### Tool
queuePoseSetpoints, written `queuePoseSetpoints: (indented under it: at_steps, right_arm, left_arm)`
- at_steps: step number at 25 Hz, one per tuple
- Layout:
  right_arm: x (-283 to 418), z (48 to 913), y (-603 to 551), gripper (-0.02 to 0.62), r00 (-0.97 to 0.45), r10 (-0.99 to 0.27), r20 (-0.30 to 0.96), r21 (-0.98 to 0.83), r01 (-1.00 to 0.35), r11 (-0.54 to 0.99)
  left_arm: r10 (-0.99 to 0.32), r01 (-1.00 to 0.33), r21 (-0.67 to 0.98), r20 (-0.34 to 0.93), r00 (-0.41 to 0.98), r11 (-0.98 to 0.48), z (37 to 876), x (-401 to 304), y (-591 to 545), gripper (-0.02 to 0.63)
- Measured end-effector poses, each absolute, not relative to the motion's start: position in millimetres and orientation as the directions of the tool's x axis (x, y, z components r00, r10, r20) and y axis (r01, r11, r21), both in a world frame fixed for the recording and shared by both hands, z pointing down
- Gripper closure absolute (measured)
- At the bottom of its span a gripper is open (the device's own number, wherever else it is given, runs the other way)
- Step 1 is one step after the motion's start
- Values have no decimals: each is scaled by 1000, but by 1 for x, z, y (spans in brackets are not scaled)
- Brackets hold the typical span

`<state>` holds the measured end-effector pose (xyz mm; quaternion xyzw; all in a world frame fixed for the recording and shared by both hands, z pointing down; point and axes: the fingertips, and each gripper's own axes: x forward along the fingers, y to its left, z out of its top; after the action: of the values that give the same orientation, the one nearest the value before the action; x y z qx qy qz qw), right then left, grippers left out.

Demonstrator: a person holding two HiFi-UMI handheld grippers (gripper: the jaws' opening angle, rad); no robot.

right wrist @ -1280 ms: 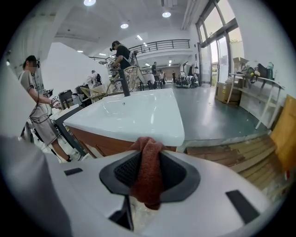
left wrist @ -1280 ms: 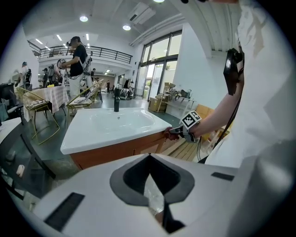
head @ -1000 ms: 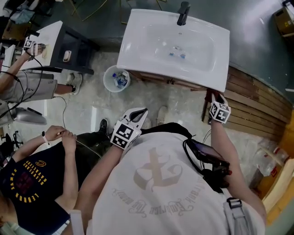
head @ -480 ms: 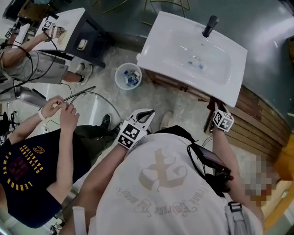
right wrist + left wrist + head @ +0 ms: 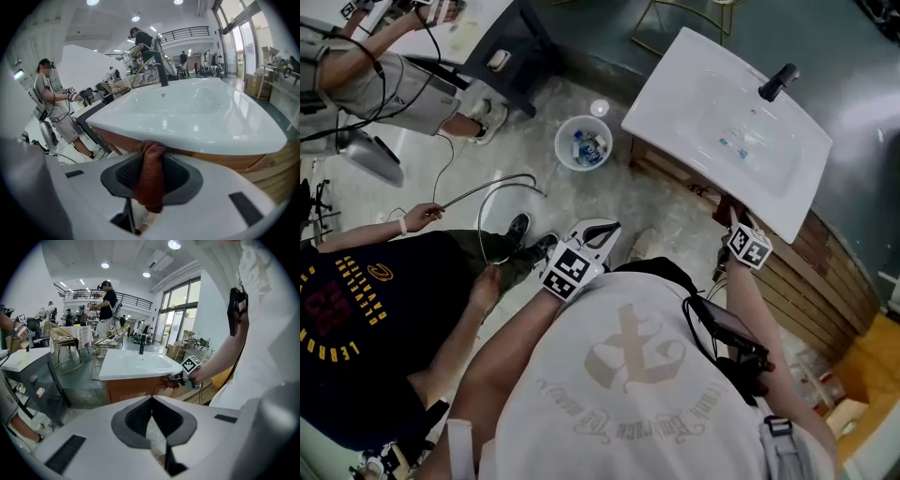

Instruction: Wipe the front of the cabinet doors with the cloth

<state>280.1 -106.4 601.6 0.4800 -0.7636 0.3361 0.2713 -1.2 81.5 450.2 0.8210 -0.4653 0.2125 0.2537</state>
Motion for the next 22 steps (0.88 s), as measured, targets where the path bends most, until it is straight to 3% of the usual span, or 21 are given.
queuePoseSetpoints:
  at_steps: [22]
  right_arm:
    - [116, 598, -110, 474, -535, -476, 698, -396, -842, 366]
  left_arm:
    - [-732, -924, 278, 567, 379, -263, 467, -55, 139, 594]
